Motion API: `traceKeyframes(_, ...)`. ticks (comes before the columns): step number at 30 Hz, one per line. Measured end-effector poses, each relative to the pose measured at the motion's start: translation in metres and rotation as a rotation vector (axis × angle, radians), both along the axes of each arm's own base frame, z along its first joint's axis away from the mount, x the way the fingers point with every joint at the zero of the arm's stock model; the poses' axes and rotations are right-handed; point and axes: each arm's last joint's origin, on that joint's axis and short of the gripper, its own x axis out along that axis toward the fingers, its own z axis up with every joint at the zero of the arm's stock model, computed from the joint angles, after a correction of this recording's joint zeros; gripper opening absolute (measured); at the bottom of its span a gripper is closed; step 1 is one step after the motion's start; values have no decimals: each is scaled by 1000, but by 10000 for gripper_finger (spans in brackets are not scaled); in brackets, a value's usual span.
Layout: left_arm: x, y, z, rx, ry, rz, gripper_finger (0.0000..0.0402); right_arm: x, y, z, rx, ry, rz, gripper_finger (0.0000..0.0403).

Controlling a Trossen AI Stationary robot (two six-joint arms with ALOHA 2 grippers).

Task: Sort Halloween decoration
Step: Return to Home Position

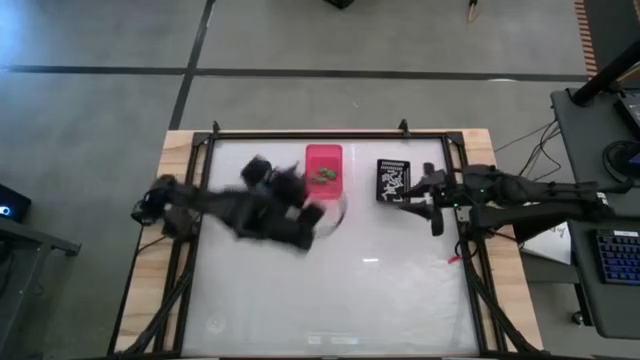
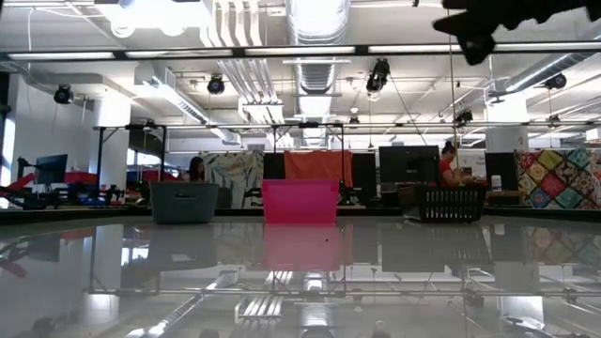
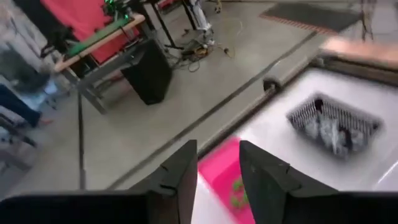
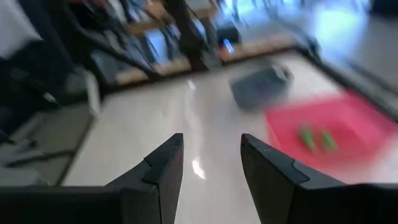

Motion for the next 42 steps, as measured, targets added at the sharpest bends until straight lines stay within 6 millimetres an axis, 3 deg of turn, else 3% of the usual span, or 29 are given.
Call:
traceKeyframes(4, -62, -37, -12, 9, -73, -62, 88, 15, 0, -11, -23, -174, 36, 153)
traceKeyframes(7, -110, -44, -18, -21, -195, -139, 77, 24, -1, -17, -11, -182, 18, 153)
traceKeyframes(11, -139, -47, -65, -116, -203, -193, 66, 35, -2, -20, 9, -149, -18, 153)
traceKeyframes(15, -174, -35, -99, -324, -123, -215, 49, 48, -3, -20, 15, -107, -23, 153)
traceKeyframes(19, -198, -23, -140, -655, 19, -81, 31, 63, -3, -17, 16, -84, -23, 153)
traceKeyframes(21, -213, -14, -147, -746, 77, -32, 19, 70, -4, -17, 15, -68, -22, 153)
traceKeyframes(24, -222, -5, -161, -696, 38, -78, 3, 81, -4, -17, -8, -41, -12, 153)
traceKeyframes(26, -220, -4, -165, -668, -58, -230, 2, 87, -4, -17, -25, -33, 1, 153)
traceKeyframes(31, -205, -10, -155, -501, -319, -721, 0, 100, -5, -19, -42, -6, 11, 153)
traceKeyframes(35, -206, -1, -141, -281, -481, -967, 0, 105, -5, -18, -50, -7, 15, 153)
traceKeyframes(39, -213, 21, -143, -154, -480, -989, 0, 103, -5, -16, -53, -9, 20, 153)
traceKeyframes(42, -221, 39, -143, -153, -485, -960, 0, 98, -4, -13, -72, -16, 34, 153)
